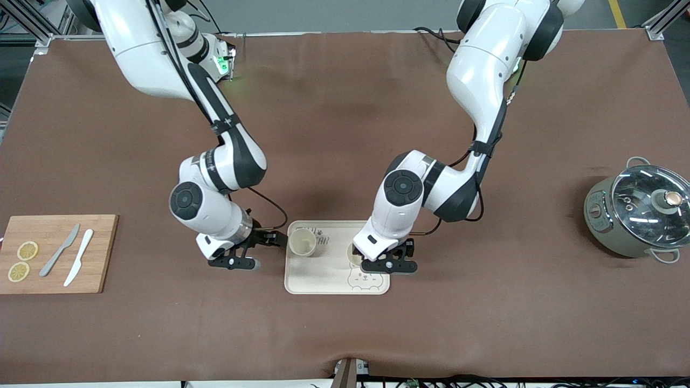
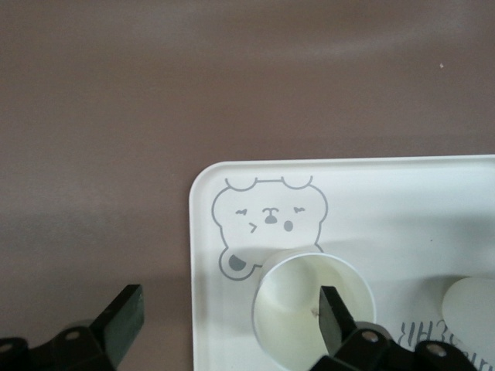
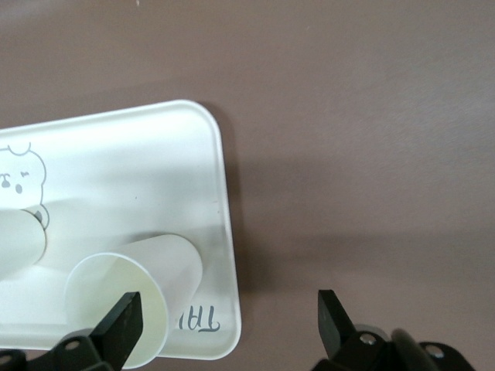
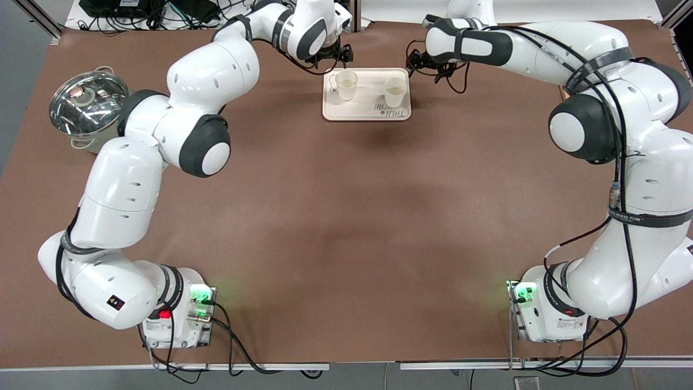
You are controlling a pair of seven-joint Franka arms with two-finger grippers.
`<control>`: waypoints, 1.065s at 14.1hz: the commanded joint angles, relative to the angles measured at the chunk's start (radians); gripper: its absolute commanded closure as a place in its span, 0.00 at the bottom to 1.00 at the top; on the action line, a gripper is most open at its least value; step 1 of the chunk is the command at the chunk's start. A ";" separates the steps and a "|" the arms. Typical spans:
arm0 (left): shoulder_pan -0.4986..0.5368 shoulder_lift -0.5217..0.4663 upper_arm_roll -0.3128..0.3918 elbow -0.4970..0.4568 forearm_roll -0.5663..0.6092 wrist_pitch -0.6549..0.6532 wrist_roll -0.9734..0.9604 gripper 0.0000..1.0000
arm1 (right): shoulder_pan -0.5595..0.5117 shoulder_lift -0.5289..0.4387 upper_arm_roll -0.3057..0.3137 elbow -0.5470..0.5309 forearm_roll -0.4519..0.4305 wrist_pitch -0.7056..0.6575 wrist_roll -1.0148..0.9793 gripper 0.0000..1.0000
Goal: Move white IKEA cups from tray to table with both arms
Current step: 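Lower both open grippers around the two white cups on the tray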
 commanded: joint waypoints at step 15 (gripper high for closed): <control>-0.056 0.078 0.019 0.008 0.017 0.055 -0.200 1.00 | 0.070 0.053 -0.010 0.021 -0.149 0.054 0.050 1.00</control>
